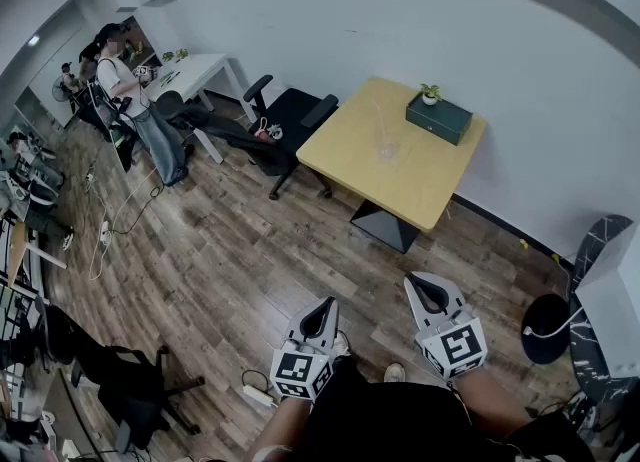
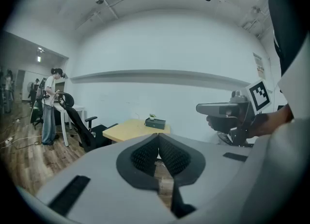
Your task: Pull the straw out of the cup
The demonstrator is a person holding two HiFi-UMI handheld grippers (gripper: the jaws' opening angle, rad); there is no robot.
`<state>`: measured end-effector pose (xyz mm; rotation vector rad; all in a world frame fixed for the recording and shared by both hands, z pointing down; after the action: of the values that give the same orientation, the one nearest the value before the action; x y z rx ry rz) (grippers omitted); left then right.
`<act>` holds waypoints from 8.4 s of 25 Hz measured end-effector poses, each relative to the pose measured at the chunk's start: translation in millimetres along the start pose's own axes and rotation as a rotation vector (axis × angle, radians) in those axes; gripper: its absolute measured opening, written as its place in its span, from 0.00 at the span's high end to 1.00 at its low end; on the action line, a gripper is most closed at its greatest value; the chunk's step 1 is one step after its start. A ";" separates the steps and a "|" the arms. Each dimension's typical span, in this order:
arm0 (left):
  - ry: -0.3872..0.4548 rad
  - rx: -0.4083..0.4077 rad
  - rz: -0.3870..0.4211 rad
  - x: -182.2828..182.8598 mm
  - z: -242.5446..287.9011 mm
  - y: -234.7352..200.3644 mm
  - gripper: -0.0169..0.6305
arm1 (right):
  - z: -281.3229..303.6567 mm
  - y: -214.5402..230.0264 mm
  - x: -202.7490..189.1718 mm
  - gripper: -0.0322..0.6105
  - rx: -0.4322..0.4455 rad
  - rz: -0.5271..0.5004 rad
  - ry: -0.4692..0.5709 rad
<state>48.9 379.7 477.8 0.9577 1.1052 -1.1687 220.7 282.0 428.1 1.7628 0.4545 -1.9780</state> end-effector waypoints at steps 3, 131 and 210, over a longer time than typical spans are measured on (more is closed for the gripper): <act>0.016 0.007 0.004 6.8 -2.9 10.7 0.95 | -9.5 -0.7 -0.4 0.92 0.013 -0.005 0.003; -0.071 -0.251 0.002 79.9 533.0 -354.7 0.95 | 499.5 385.5 -86.2 0.60 -0.385 0.133 -0.453; 0.023 -0.395 0.038 124.6 580.8 -340.0 0.95 | 438.6 348.9 127.4 0.88 -0.548 -0.075 0.141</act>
<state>-194.7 -259.8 473.6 0.6825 1.2725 -0.8659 26.8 -256.6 376.3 1.5432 1.0132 -1.5730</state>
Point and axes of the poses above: the fingertips, and each gripper's own axes: z forward along the fingers, y to its right, x out of its top, the point moved 5 cm from there along -z, backward along the fingers, and after that the axes turned 6 degrees about z, right-handed, at the moved point
